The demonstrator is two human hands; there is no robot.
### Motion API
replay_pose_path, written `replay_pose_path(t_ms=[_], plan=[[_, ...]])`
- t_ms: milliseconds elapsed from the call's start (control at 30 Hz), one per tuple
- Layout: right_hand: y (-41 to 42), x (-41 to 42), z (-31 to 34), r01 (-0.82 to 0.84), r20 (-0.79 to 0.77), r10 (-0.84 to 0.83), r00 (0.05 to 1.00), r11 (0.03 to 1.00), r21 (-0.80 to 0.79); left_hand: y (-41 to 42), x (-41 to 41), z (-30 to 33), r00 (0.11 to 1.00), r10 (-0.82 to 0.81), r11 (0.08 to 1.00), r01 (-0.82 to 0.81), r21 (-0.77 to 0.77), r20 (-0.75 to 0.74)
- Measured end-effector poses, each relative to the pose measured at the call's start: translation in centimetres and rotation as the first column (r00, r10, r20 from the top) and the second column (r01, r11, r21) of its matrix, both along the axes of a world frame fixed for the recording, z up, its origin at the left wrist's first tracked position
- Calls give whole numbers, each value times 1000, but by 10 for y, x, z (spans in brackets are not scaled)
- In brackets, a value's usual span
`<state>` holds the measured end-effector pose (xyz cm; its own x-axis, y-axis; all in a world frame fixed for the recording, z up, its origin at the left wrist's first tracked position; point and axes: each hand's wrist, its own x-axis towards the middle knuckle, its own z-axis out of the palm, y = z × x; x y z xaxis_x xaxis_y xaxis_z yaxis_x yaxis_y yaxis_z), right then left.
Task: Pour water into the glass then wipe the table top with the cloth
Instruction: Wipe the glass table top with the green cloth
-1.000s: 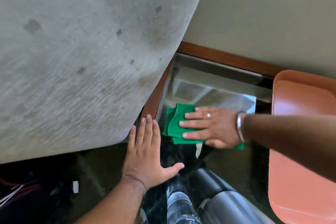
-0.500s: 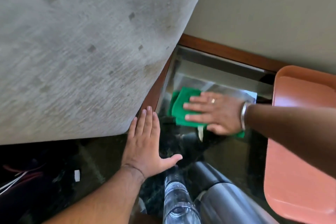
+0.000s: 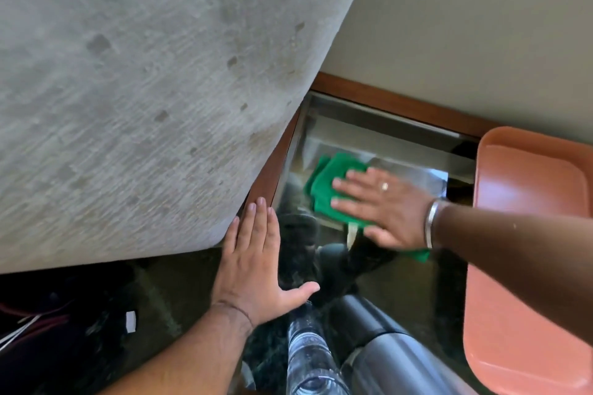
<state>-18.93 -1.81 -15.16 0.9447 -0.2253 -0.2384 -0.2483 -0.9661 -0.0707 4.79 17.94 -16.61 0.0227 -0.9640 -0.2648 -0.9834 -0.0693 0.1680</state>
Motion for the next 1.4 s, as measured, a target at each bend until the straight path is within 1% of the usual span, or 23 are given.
replay_pose_path(t_ms=[67,133,200,333,400,467,533,567,633,667,700,800,867,900,967,1000,1067,1100,1133,1200,1267,1333,1400], plan=[[-36,32,0,374,28,-373,927,927,-30,0,2,-1,1000,0,1000,0,-2,3],[-54,79,-3,747,76,-744,664,665,-19,0,3,-2,1000,0,1000,0,3,3],[-37,113,-4,853,77,-849,523,521,-35,0,2,-1,1000,-5,1000,5,21,5],[52,67,-6,421,57,-422,905,907,26,-2,1,3,1000,3,999,-3,32,-6],[61,21,0,158,2,-158,987,985,70,-2,1,5,1000,2,999,-2,36,-8],[24,-1,3,72,-24,-72,997,997,17,-1,1,2,1000,-3,1000,3,20,-4],[-22,11,4,267,-16,-267,964,963,-26,0,2,-1,1000,-8,1000,8,3,-4],[-41,28,2,448,13,-448,894,893,-28,0,3,-3,1000,-7,1000,6,-3,-7],[-60,74,-1,794,54,-793,607,608,5,0,3,-4,1000,-9,1000,9,-5,-8],[-56,94,0,862,40,-861,507,507,-11,0,3,-3,1000,-14,1000,14,-2,-9],[-43,108,-2,854,49,-853,520,518,-48,0,3,0,1000,-13,1000,13,7,-6],[18,84,-4,458,26,-457,889,889,-9,-1,2,3,1000,-6,1000,7,9,-10],[32,35,3,238,6,-239,971,969,72,-2,1,4,1000,-4,1000,4,12,-10],[24,16,4,249,3,-250,968,968,42,-1,1,4,1000,-3,1000,3,8,-8],[-4,1,2,529,32,-528,848,848,-24,1,1,2,1000,-7,1000,7,12,-4],[-17,9,1,734,66,-731,679,678,-39,1,2,1,1000,-8,1000,8,16,-2],[-42,45,-3,975,131,-970,204,213,55,-1,3,-1,1000,-7,1000,7,10,-5],[-47,68,-3,992,112,-993,49,62,111,0,3,-2,1000,-9,1000,9,8,-2],[-47,87,-2,992,93,-995,34,45,121,0,2,-2,1000,-12,1000,12,5,3],[-28,106,-5,920,112,-916,385,391,29,0,2,-1,1000,-12,1000,12,3,8],[15,89,-4,682,94,-681,726,731,24,-1,1,-1,1000,-13,1000,13,-3,2],[46,50,-5,619,69,-626,777,780,93,-1,1,2,1000,-6,1000,6,11,2],[43,18,-9,756,80,-757,648,653,51,0,1,3,1000,-3,1000,3,12,6]])
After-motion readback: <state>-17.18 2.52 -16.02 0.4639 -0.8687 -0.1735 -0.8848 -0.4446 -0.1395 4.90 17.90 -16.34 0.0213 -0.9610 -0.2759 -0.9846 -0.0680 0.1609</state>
